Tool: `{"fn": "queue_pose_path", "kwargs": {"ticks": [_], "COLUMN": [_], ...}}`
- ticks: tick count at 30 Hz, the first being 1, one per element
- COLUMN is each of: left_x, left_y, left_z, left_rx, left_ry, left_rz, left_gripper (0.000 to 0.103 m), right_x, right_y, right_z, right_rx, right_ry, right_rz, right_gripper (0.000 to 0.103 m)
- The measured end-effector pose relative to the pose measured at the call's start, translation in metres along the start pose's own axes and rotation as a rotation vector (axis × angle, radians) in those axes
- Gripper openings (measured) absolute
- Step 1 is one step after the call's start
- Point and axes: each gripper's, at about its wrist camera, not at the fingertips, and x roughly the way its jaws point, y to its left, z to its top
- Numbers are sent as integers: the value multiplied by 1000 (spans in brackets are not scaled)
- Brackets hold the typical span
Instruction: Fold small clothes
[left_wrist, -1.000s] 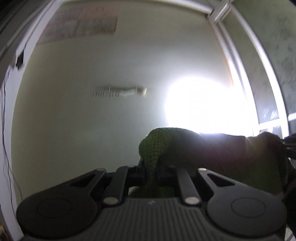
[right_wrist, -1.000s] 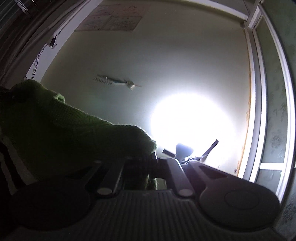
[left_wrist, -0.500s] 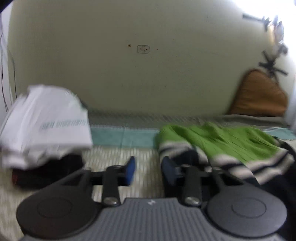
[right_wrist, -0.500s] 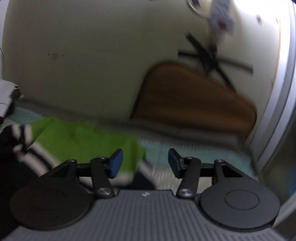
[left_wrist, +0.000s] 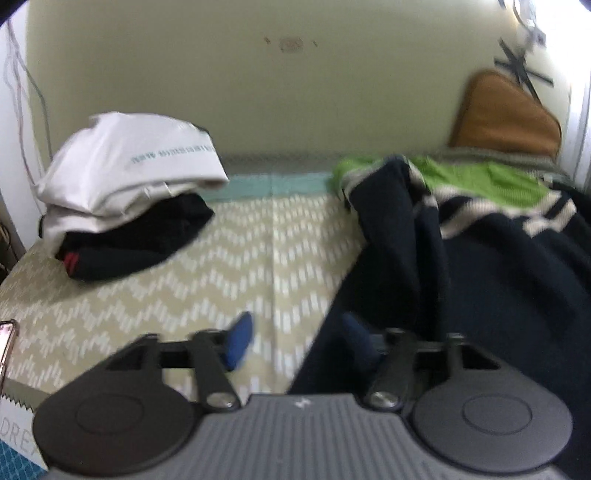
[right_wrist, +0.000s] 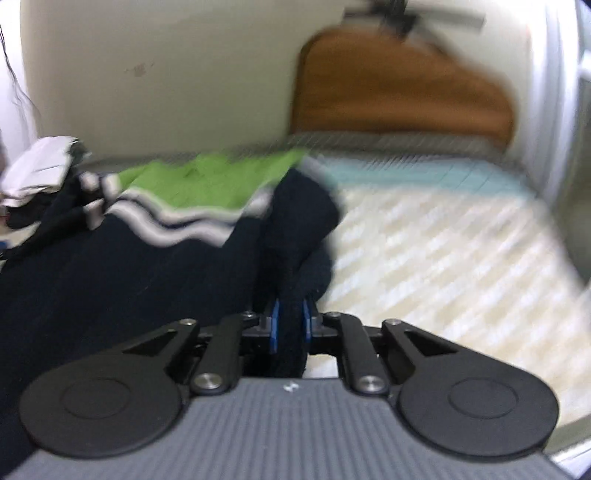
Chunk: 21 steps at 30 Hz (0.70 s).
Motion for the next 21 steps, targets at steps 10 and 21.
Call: {"fn": "queue_pose_path", "kwargs": {"ticks": [10,21], "left_x": [-26,-30], "left_y": [6,-4], "left_z": [-9,-33], "left_rx": [-11,24], "left_ry": [-68,-19], "left_rz": [-14,-43], "left_gripper": [69,14], "right_x": [-21,-5], "right_y": [-86,31], "right_z": [9,-4], "right_rx": [255,110], "right_ry": [-72,-64], "right_rz": [-316,56], "right_gripper": [58,59]}}
